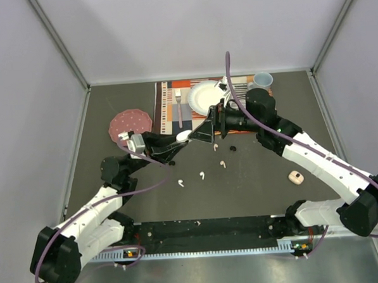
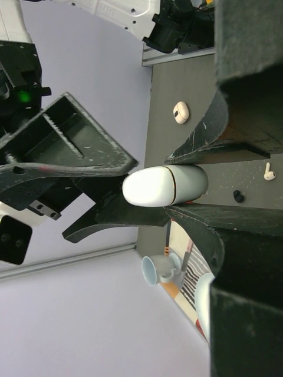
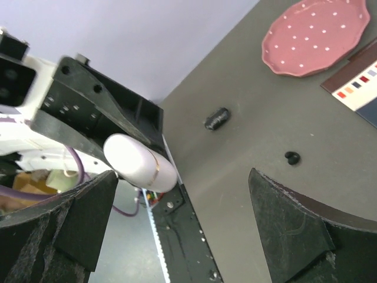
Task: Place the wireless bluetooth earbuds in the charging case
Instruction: Pass from the left arm to the right
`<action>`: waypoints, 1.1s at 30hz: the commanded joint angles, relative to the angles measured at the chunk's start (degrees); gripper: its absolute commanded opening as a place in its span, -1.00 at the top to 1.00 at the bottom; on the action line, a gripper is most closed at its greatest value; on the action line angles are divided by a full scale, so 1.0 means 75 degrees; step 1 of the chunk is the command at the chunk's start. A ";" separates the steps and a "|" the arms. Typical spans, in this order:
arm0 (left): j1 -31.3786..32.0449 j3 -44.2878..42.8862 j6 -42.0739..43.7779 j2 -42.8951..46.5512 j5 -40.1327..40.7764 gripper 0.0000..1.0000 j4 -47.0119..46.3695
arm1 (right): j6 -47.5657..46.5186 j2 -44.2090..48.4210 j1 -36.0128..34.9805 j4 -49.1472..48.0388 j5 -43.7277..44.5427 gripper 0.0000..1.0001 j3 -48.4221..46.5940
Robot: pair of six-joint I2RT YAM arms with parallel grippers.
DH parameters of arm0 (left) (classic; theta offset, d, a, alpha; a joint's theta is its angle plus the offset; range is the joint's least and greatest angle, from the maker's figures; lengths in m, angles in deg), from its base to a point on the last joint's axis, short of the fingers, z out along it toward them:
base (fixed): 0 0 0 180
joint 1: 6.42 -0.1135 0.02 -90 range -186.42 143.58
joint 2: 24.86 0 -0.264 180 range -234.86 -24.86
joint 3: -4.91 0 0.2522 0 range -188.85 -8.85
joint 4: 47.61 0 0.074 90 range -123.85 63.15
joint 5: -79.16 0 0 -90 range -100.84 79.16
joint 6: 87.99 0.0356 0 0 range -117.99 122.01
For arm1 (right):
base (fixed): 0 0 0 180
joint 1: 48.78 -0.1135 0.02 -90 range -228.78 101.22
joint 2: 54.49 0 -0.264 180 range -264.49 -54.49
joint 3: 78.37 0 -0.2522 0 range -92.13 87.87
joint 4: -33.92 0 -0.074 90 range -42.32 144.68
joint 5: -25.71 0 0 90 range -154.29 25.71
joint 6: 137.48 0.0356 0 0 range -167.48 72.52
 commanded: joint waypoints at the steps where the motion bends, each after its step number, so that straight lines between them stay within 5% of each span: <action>1: 0.0055 -0.0123 0.0618 0.0269 0.0203 1.00 0.0451 | 0.1218 -0.0078 -0.0047 -0.0951 -0.0311 -0.87 -0.0356; 5: 0.0055 -0.0252 0.0806 0.0234 0.0250 1.00 0.0546 | 0.2847 -0.0254 -0.0059 -0.1525 -0.0535 -0.83 -0.0193; 14: 0.0055 -0.0299 0.1134 0.0292 0.0613 1.00 0.0698 | 0.4197 -0.0594 -0.0024 -0.1057 -0.0956 -0.79 -0.0075; 22: 0.0055 -0.0358 0.1169 0.0292 0.0531 1.00 0.0757 | 0.4840 -0.0781 0.0047 -0.1735 -0.1167 -0.26 0.0112; 30: 0.0055 -0.0346 0.1017 0.0362 0.0426 1.00 0.0745 | 0.5006 -0.0816 0.0070 -0.2052 -0.1179 -0.22 0.0159; 33: 0.0055 -0.0323 0.0982 0.0339 0.0379 1.00 0.0733 | 0.5076 -0.0781 0.0082 -0.2275 -0.1191 -0.03 0.0241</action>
